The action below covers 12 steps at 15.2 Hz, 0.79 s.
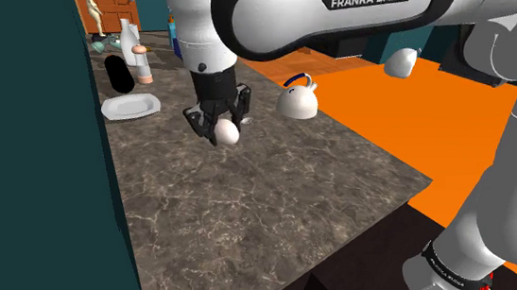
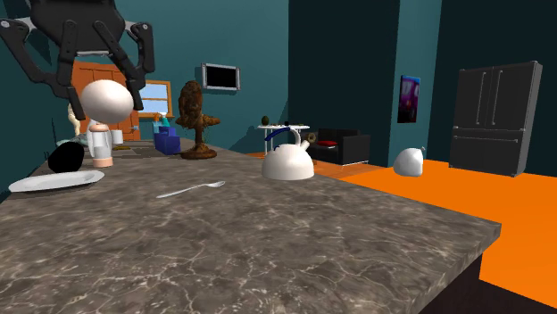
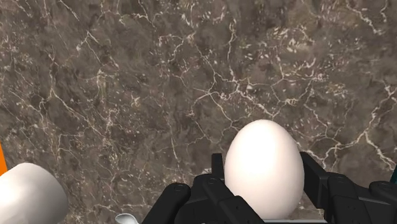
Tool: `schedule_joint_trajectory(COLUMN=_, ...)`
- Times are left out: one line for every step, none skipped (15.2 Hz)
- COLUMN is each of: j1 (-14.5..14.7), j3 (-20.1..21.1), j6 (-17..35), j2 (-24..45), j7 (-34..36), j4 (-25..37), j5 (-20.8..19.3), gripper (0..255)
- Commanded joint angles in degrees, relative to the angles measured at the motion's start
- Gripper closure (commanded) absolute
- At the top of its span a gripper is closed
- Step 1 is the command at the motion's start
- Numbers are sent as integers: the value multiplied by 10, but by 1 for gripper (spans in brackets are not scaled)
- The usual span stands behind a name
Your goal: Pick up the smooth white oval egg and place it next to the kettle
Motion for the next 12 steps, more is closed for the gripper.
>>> schedule_joint_trajectory(j1=4, j3=1, j6=-16, j2=3, j7=-1, j4=18, j5=-1, gripper=255)
schedule_joint_trajectory(j1=5, j3=1, j6=-24, j2=4, j7=-2, j4=27, j5=-2, gripper=255)
schedule_joint_trajectory(j1=7, j3=1, j6=-33, j2=5, j7=-3, j4=37, j5=-3, gripper=255)
schedule_joint_trajectory(j1=8, j3=2, j6=-41, j2=7, j7=-4, j4=47, j5=-3, gripper=255)
schedule_joint_trajectory(j1=10, j3=2, j6=-49, j2=9, j7=-5, j4=57, j5=-5, gripper=255)
schedule_joint_trajectory(j1=11, j3=2, j6=-55, j2=10, j7=-6, j4=63, j5=-5, gripper=255)
schedule_joint_trajectory(j1=-5, j3=-1, j6=-44, j2=-10, j7=-20, j4=39, j5=5, gripper=255)
schedule_joint_trajectory(j1=-20, j3=-4, j6=-34, j2=-29, j7=-35, j4=17, j5=15, gripper=255)
schedule_joint_trajectory(j1=-35, j3=-8, j6=-24, j2=-47, j7=-50, j4=-4, j5=25, gripper=255)
schedule_joint_trajectory(j1=-48, j3=-13, j6=-15, j2=-65, j7=-66, j4=-24, j5=34, gripper=255)
schedule_joint_trajectory(j1=-60, j3=-19, j6=-7, j2=-81, j7=-82, j4=-43, j5=43, gripper=255)
schedule_joint_trajectory(j1=-71, j3=-25, j6=1, j2=-98, j7=-98, j4=-61, j5=51, gripper=255)
